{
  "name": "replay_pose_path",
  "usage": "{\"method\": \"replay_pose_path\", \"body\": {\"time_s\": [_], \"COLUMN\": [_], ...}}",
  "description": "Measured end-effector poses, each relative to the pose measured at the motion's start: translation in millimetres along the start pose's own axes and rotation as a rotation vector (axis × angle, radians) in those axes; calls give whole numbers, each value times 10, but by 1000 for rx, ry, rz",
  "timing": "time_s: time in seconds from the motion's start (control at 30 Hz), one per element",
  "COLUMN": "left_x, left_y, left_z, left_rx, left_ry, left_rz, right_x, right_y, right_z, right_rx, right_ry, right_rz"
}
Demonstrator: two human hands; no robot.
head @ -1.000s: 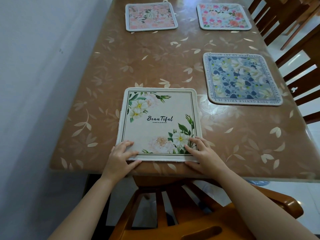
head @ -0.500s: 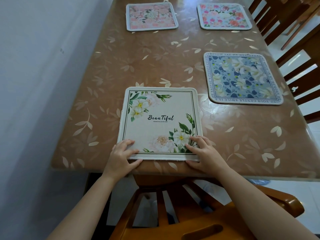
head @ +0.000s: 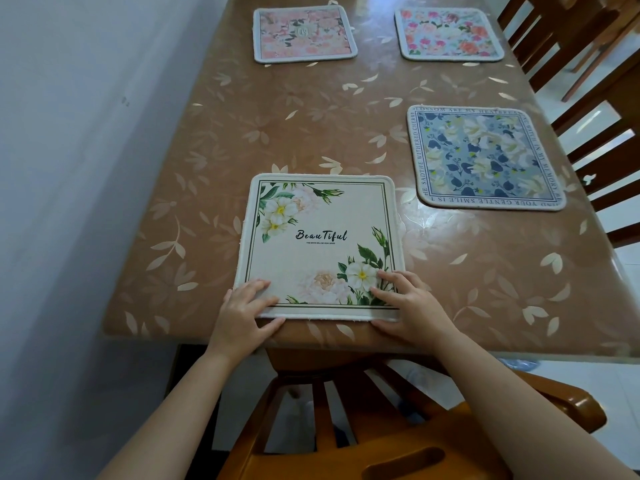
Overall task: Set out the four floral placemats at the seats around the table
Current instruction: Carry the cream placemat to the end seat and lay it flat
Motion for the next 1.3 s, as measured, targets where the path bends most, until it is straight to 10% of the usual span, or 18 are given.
{"method": "replay_pose_path", "body": {"time_s": [0.53, 1.3], "left_x": [358, -265], "left_y": [583, 198], "left_z": [244, -125], "left_rx": [-292, -126], "left_ry": [36, -207], "left_rz": [257, 304], "right_x": [-490, -66], "right_y": [514, 432], "right_z": [169, 153], "right_rx": [-133, 11], "right_ry": [102, 251], "right_rz": [-128, -200]}}
Point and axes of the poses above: each hand's wrist, its own z-axis towards the middle knuckle, its own y-axis out of the palm, x = y × z, the point moved 3 cm from there along z, towards the middle knuckle, and after that the axes turned 10 degrees about y, right-handed, at the moved point
